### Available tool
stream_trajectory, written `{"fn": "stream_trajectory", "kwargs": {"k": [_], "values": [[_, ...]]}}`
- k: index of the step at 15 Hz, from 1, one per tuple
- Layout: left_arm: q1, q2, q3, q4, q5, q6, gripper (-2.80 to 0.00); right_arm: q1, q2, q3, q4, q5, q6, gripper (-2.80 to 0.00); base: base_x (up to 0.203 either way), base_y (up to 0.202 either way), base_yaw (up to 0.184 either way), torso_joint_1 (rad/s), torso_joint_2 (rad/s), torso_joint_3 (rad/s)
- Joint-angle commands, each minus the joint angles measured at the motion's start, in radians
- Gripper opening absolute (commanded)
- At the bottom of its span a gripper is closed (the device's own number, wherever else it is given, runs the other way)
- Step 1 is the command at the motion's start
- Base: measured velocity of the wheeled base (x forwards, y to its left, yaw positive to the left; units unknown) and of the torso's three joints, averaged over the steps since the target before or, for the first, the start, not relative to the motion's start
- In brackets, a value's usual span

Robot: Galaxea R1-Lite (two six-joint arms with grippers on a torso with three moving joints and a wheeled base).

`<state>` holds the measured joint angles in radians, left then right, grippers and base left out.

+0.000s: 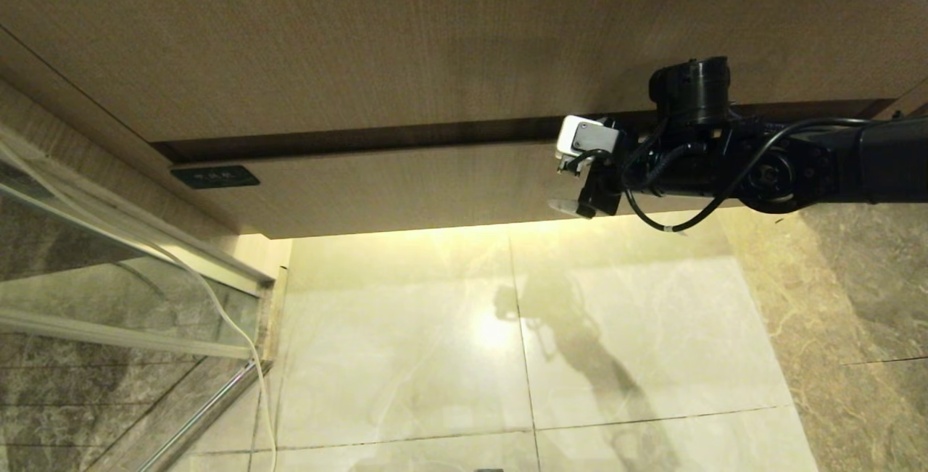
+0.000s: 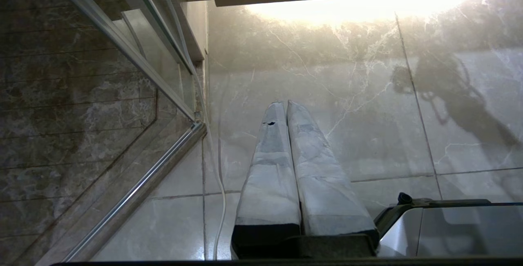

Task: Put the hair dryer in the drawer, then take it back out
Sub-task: Pull open the drawer

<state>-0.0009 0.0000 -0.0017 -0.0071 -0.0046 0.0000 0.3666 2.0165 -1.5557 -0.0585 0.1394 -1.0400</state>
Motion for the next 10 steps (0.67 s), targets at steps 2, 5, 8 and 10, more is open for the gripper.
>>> {"fn": "stream_trajectory", "kwargs": {"k": [2,5,8,10], "values": [[-0.001,0.002,0.0,-0.001,0.0,0.0,-2.8,-0.007,-0.002,-0.01,0.013,-0.015,0.0,0.0,0.0,0.0,0.0,0.0,0.0,0.0],[-0.001,0.0,0.0,-0.001,0.0,0.0,-2.8,-0.017,-0.016,0.007,0.045,-0.044,-0.001,0.0,0.0,0.0,0.0,0.0,0.0,0.0],[-0.001,0.002,0.0,-0.001,0.0,0.0,-2.8,-0.015,-0.025,0.013,0.059,-0.057,0.003,0.0,0.0,0.0,0.0,0.0,0.0,0.0],[-0.001,0.0,0.0,-0.001,0.0,0.0,-2.8,-0.015,-0.04,0.03,0.088,-0.061,0.003,0.0,0.0,0.0,0.0,0.0,0.0,0.0]]}}
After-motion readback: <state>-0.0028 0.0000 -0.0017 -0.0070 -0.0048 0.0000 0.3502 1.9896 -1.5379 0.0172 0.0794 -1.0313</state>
